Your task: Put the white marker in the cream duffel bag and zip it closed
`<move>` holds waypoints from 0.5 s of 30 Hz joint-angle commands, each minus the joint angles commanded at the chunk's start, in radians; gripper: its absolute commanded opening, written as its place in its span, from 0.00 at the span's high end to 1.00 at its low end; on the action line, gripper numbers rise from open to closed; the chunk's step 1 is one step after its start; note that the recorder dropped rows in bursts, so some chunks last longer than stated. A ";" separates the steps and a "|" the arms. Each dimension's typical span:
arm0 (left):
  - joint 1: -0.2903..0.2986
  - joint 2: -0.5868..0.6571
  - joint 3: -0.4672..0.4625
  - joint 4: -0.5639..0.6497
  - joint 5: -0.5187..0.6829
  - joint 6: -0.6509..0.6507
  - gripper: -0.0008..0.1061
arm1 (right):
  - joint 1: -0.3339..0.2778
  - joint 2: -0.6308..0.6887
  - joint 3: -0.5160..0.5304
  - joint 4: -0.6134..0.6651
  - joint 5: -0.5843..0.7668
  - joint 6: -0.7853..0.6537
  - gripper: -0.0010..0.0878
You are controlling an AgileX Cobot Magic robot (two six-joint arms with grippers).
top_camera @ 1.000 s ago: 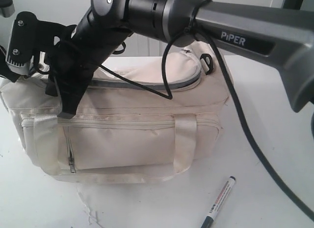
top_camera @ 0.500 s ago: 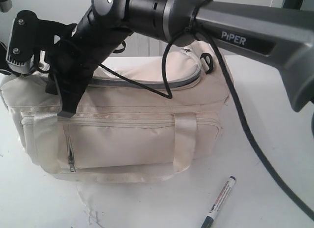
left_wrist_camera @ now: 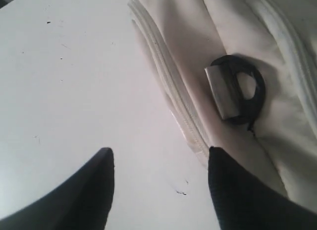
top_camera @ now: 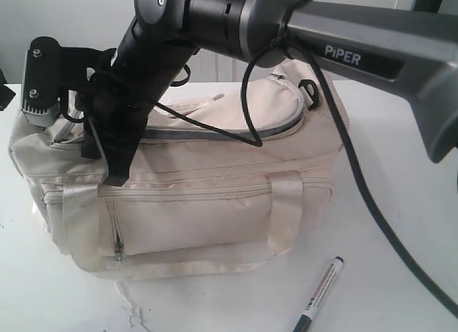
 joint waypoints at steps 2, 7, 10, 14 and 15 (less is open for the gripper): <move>0.000 -0.019 0.000 -0.026 0.000 0.000 0.43 | 0.000 0.002 0.000 -0.001 -0.031 0.000 0.99; 0.000 -0.058 0.000 -0.101 0.004 0.036 0.43 | 0.000 0.004 0.000 -0.004 -0.191 0.030 0.99; 0.000 -0.067 0.000 -0.133 0.017 0.076 0.43 | 0.000 0.006 0.000 -0.004 -0.217 0.030 0.99; 0.000 -0.067 0.000 -0.185 0.038 0.134 0.43 | 0.000 0.006 0.000 -0.002 -0.156 0.030 0.99; 0.000 -0.067 0.000 -0.192 0.041 0.144 0.43 | 0.000 0.006 0.000 -0.002 -0.146 0.030 0.99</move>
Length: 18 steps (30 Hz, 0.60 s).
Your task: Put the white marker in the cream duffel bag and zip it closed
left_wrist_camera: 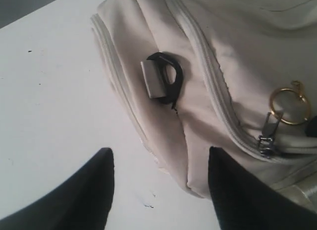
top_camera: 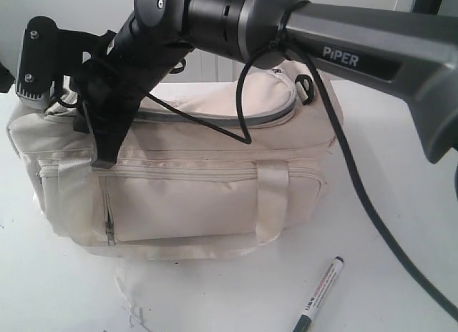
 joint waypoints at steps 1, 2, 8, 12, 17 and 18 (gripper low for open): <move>0.000 0.000 0.000 -0.002 0.002 0.002 0.43 | 0.000 0.000 0.000 0.000 0.000 0.000 0.98; 0.000 0.000 0.000 -0.007 0.002 0.002 0.43 | 0.000 0.000 0.000 0.000 0.000 0.000 0.96; 0.000 0.000 0.000 -0.085 0.007 0.109 0.43 | 0.000 -0.005 0.000 0.000 -0.008 0.036 0.50; -0.002 0.000 0.000 -0.206 0.011 0.244 0.43 | 0.000 -0.050 0.000 -0.049 -0.012 0.158 0.32; -0.002 0.000 0.000 -0.372 0.046 0.496 0.43 | -0.029 -0.148 0.000 -0.068 0.103 0.338 0.32; -0.002 0.000 0.000 -0.412 0.067 0.561 0.43 | -0.040 -0.167 0.000 -0.071 0.155 0.357 0.33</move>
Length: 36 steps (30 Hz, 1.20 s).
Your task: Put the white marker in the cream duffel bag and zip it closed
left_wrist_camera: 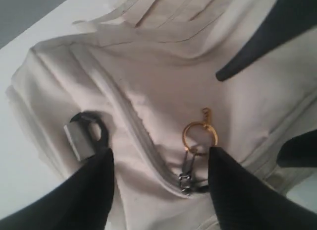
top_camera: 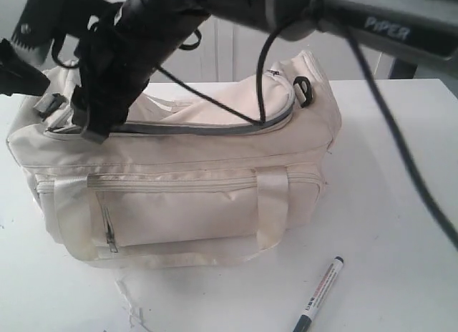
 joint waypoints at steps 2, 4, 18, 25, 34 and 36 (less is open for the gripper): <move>0.000 0.004 0.005 -0.082 0.038 0.112 0.43 | -0.025 -0.031 0.000 -0.005 0.108 0.027 0.36; -0.011 0.004 0.015 -0.177 0.050 0.226 0.43 | -0.060 -0.058 0.018 -0.010 0.216 0.046 0.42; -0.129 0.101 0.029 -0.157 0.012 0.345 0.43 | -0.111 -0.160 0.262 0.221 0.256 -0.027 0.98; -0.129 0.150 0.029 -0.109 0.003 0.350 0.43 | -0.107 -0.167 0.332 0.289 0.256 -0.120 0.98; -0.129 0.220 0.029 -0.109 -0.059 0.350 0.72 | -0.107 -0.165 0.372 0.287 0.256 -0.189 0.98; -0.129 0.221 0.029 -0.109 -0.063 0.350 0.83 | -0.107 -0.165 0.372 0.287 0.256 -0.195 0.98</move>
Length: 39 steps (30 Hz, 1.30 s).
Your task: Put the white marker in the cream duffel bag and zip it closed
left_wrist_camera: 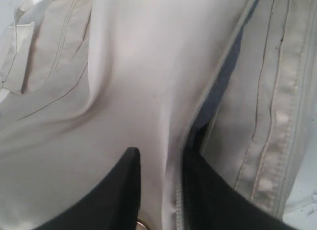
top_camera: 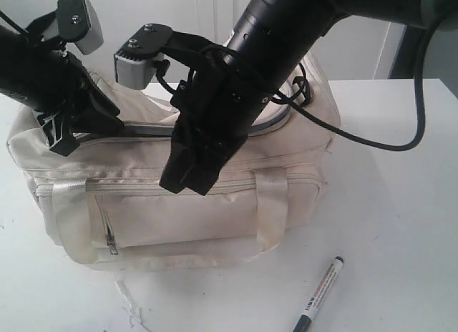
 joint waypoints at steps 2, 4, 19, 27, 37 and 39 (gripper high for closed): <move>0.000 -0.002 0.000 0.000 0.000 0.000 0.98 | 0.000 0.000 0.000 -0.002 0.000 -0.016 0.98; 0.000 -0.011 -0.003 -0.003 0.000 -0.010 0.99 | 0.000 0.000 0.000 -0.005 -0.013 -0.019 0.97; 0.000 -0.068 -0.054 -0.007 -0.018 -0.299 0.99 | 0.000 0.037 0.000 0.024 -0.200 -0.166 0.28; 0.000 -0.068 -0.054 -0.003 -0.055 -0.363 0.99 | 0.044 0.059 0.035 0.024 -0.252 -0.265 0.34; 0.002 -0.068 -0.054 -0.001 -0.060 -0.363 0.99 | 0.142 0.088 0.145 -0.081 -0.607 -0.336 0.34; 0.004 -0.066 -0.054 -0.001 -0.060 -0.363 0.99 | 0.147 0.103 0.155 -0.110 -0.634 -0.336 0.34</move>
